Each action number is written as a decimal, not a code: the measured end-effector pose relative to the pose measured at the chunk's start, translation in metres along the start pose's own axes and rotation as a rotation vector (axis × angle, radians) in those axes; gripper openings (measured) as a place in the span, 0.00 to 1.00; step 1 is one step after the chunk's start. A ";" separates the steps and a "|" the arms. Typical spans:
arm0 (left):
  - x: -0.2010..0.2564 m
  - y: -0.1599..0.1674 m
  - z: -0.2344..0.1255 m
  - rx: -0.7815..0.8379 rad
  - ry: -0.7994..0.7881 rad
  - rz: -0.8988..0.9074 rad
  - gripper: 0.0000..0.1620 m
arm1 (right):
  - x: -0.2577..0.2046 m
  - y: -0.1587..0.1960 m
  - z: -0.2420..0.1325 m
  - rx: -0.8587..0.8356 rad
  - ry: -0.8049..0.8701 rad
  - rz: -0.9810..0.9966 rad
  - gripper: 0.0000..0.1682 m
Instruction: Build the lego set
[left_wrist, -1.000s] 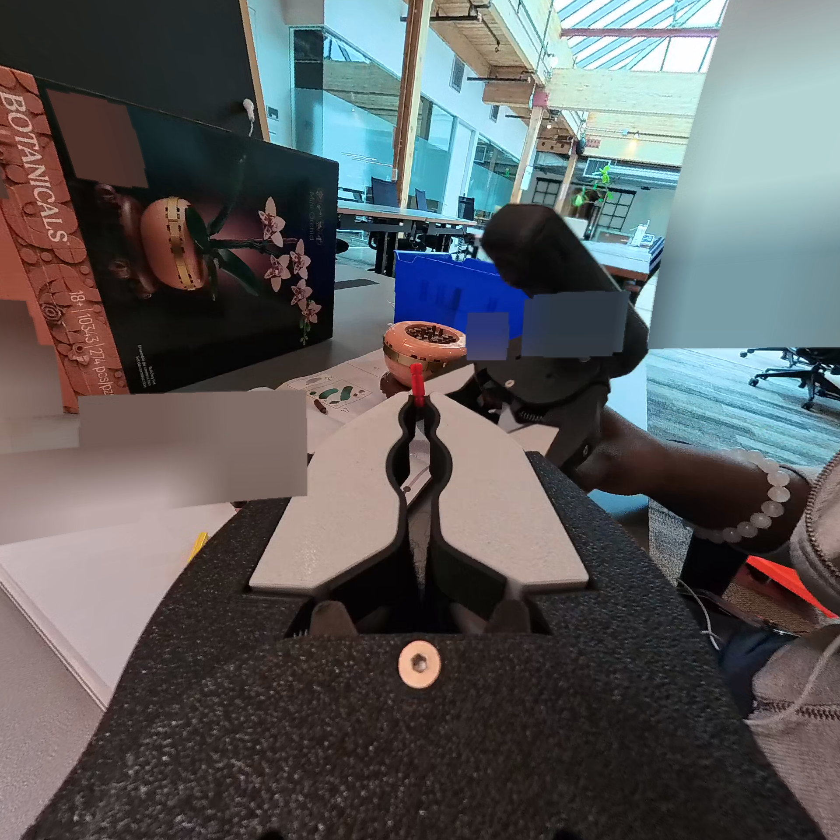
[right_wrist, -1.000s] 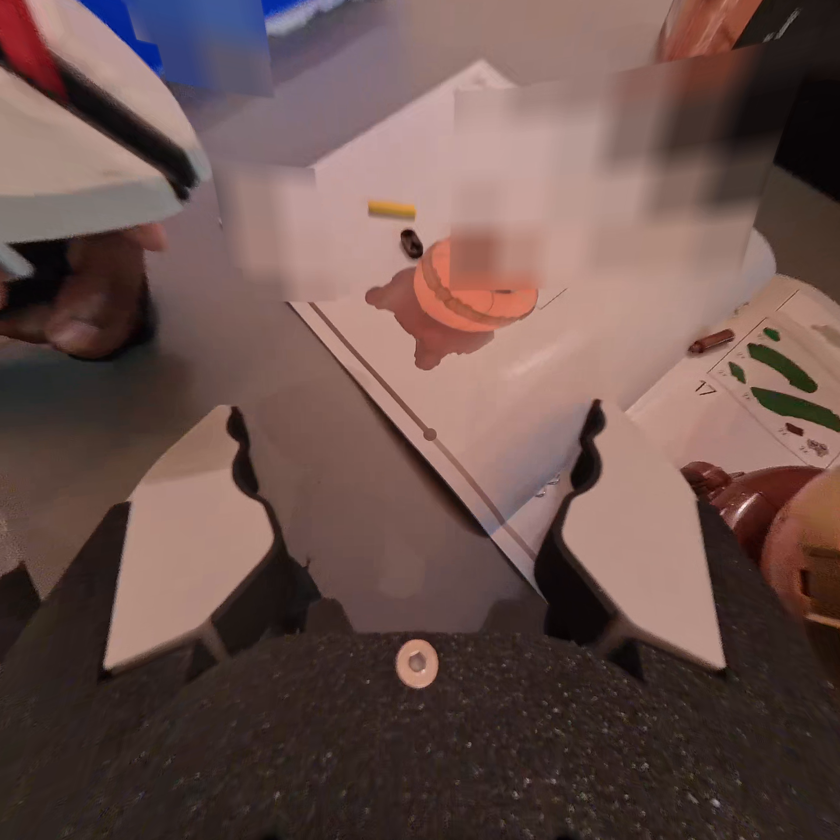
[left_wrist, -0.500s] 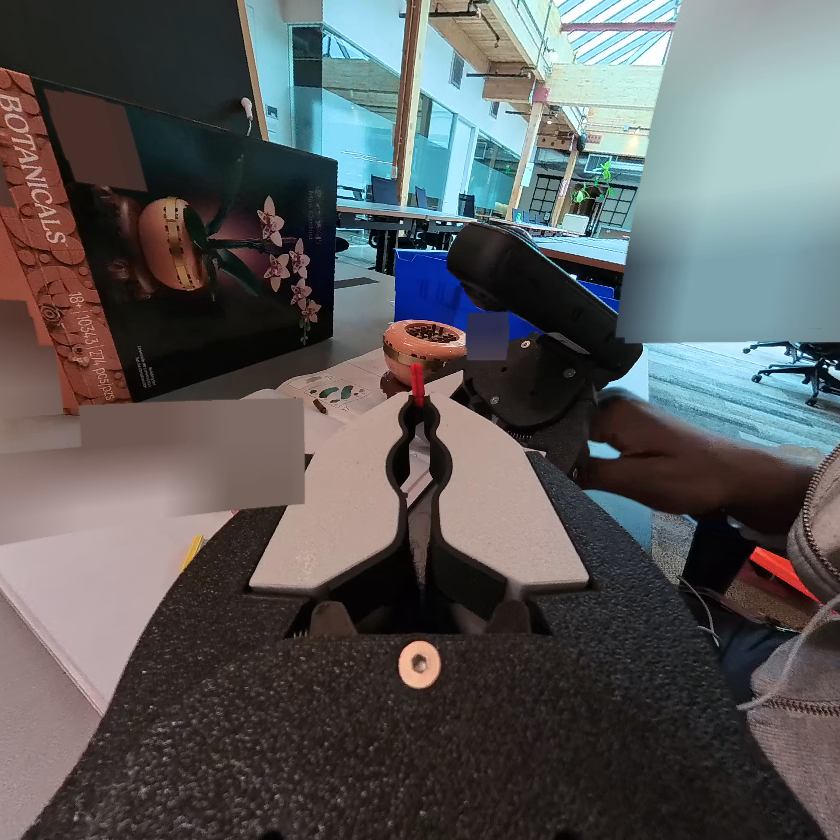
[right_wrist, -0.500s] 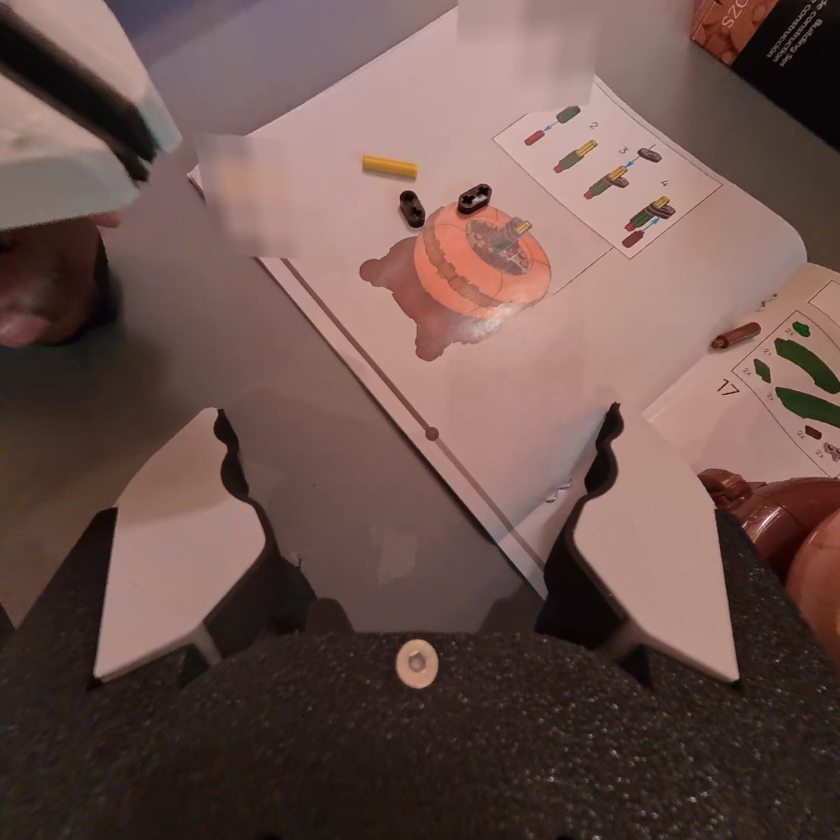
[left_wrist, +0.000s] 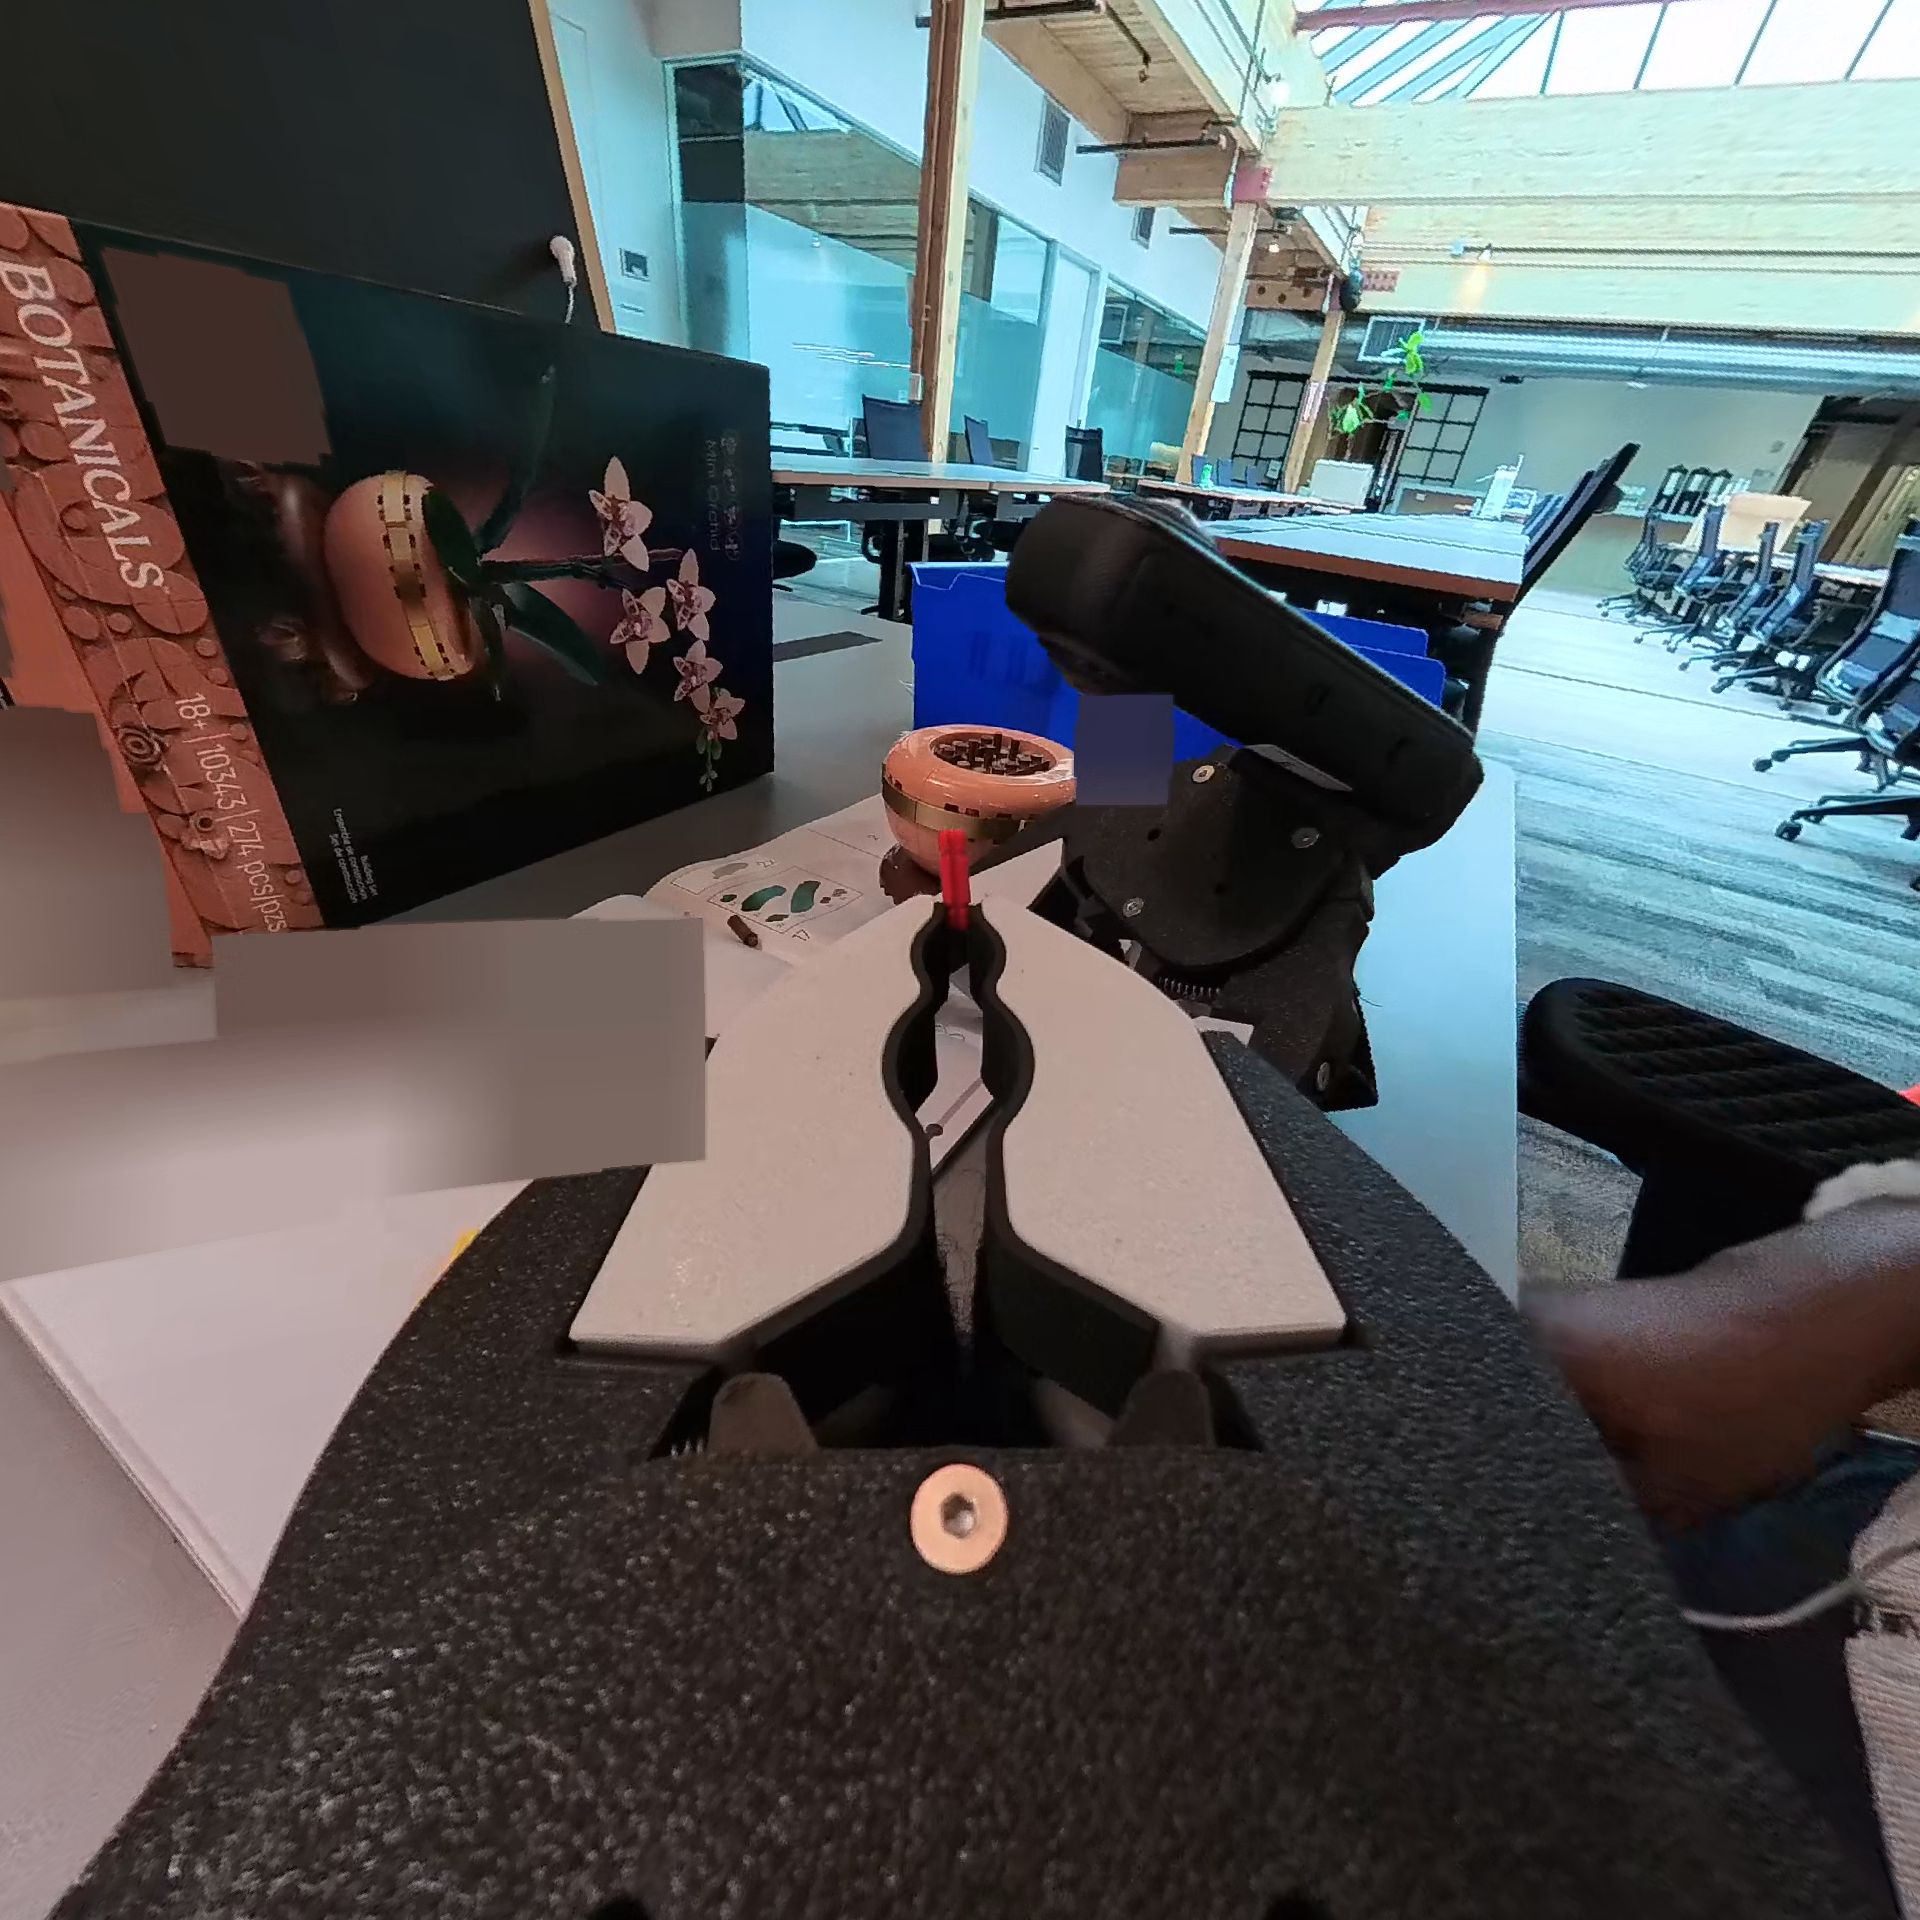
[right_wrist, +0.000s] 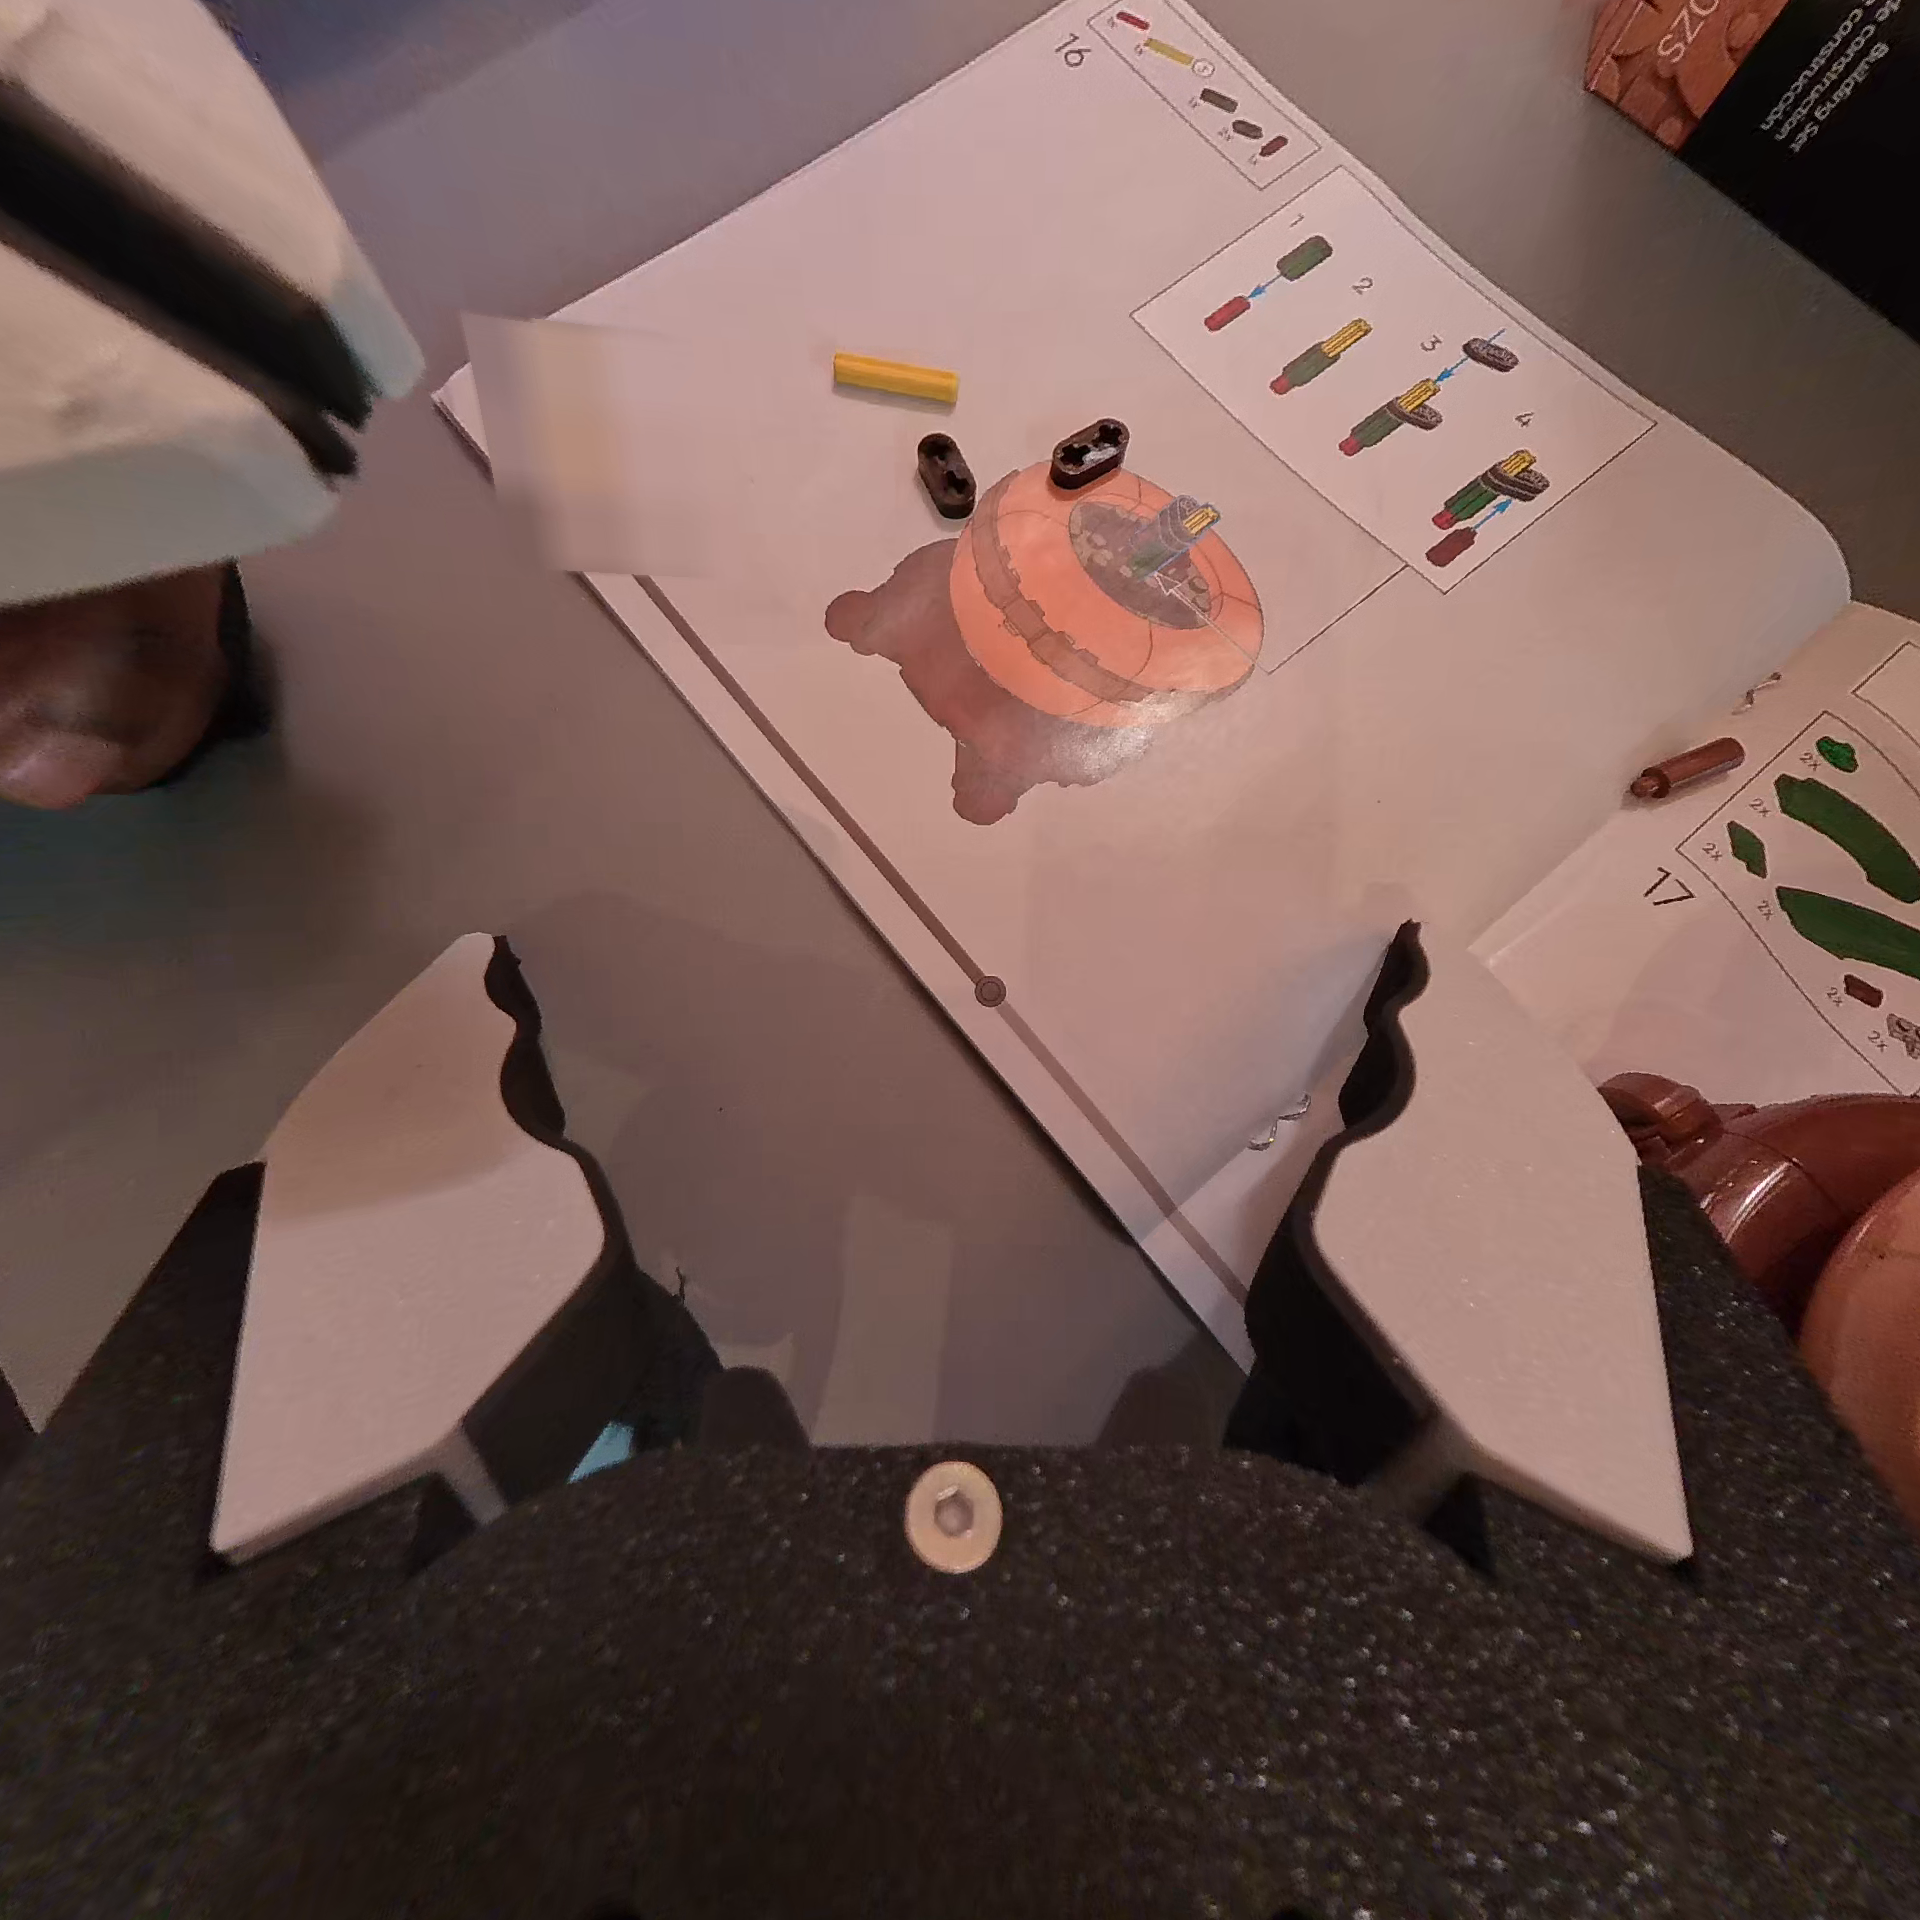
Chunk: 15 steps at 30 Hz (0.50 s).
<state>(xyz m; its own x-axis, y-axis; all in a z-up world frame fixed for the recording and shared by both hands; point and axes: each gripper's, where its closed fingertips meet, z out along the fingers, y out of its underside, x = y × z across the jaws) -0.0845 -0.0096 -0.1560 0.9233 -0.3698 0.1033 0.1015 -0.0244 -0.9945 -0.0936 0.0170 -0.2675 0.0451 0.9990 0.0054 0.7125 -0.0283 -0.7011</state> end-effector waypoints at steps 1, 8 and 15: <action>0.001 0.000 0.000 -0.001 0.002 0.006 0.01 | 0.000 0.000 0.000 0.000 0.000 0.000 0.86; 0.002 -0.003 -0.002 0.019 0.023 -0.010 0.01 | 0.000 0.000 0.000 0.000 0.000 0.000 0.86; -0.019 -0.022 -0.020 0.066 -0.060 -0.011 0.01 | 0.000 0.000 0.000 0.000 0.000 0.000 0.86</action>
<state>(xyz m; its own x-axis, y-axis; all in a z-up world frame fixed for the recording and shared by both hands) -0.1118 -0.0201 -0.1363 0.9424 -0.3136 0.1167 0.1339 0.0339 -0.9904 -0.0937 0.0173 -0.2676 0.0449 0.9990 0.0053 0.7125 -0.0284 -0.7011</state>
